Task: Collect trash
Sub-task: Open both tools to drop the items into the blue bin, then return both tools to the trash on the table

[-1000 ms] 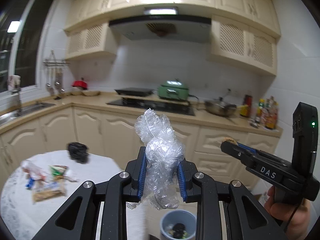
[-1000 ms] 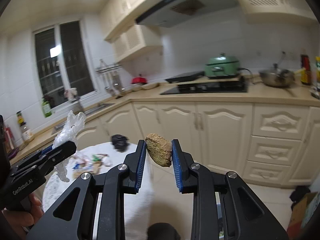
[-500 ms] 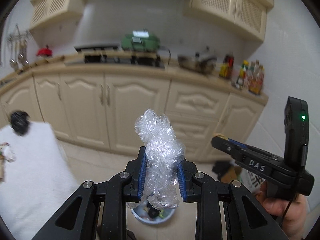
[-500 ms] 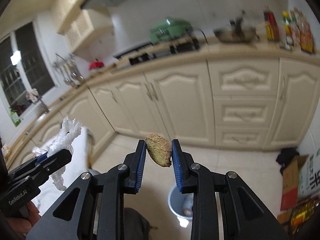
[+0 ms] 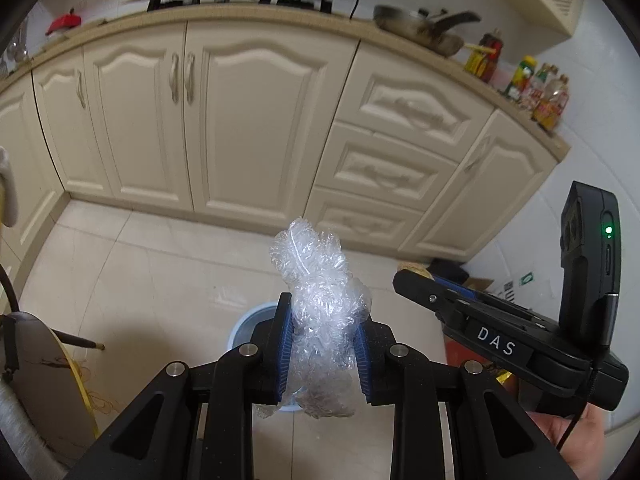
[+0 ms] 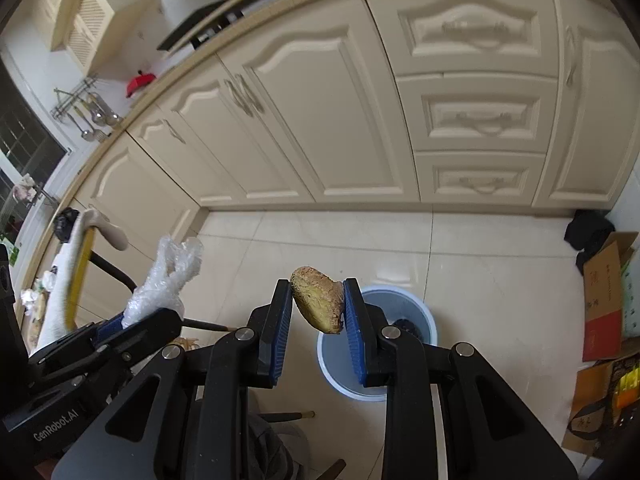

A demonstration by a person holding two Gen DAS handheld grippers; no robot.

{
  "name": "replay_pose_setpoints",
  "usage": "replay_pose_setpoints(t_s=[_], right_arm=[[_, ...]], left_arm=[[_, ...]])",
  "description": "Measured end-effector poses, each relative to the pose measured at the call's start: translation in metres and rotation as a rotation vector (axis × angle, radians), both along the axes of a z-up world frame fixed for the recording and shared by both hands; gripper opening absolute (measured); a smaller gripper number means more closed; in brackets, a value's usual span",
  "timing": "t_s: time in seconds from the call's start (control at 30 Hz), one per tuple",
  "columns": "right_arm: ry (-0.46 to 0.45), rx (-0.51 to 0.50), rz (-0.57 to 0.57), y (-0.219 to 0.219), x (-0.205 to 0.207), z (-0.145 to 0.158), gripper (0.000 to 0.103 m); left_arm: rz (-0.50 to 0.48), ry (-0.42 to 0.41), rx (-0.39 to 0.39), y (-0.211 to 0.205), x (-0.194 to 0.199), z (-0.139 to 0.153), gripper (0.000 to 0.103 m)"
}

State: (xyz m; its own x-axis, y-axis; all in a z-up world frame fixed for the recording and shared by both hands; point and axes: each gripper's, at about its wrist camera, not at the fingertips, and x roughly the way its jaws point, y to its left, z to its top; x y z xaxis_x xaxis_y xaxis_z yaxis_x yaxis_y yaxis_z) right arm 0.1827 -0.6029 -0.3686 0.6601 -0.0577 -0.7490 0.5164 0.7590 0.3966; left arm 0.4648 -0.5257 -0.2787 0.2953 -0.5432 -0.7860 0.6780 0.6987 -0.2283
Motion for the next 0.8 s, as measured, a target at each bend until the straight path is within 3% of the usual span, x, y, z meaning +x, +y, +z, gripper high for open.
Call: replay_pose_setpoints(t_s=[0.1,0.23,0.3,0.4,0.43,0.47,0.53,0.67,0.8], right_arm=[[0.021,0.027,-0.008,-0.008,0.009,-0.017,0.029],[0.056,0.07,-0.041,-0.02,0.016,-0.036,0.034],[0.063,0.081,-0.052,-0.023,0.015,-0.041,0.042],[0.066,0.091,-0.07,-0.025,0.01,-0.045,0.059],[0.065,0.094,-0.081,-0.025,0.008,-0.045,0.072],[0.063,0.095,-0.095,-0.025,0.005,-0.044,0.09],[0.057,0.094,-0.119,-0.023,-0.001,-0.041,0.103],[0.083,0.07,-0.142,-0.016,-0.006,-0.031,0.103],[0.043,0.056,-0.136,0.0,-0.014,-0.004,0.103]], left_arm=[[-0.011,0.047,0.03,-0.013,0.023,-0.019,0.028],[-0.012,0.091,0.09,-0.035,0.05,-0.043,0.056],[-0.003,0.09,0.101,-0.041,0.057,-0.048,0.074],[0.018,0.071,0.112,-0.044,0.059,-0.049,0.086],[0.024,0.06,0.117,-0.043,0.058,-0.047,0.091],[0.032,0.046,0.121,-0.042,0.055,-0.046,0.092],[0.053,-0.006,0.143,-0.038,0.046,-0.042,0.094],[0.088,-0.074,0.126,-0.027,0.03,-0.022,0.097],[0.102,-0.135,0.081,-0.008,0.002,0.006,0.098]])
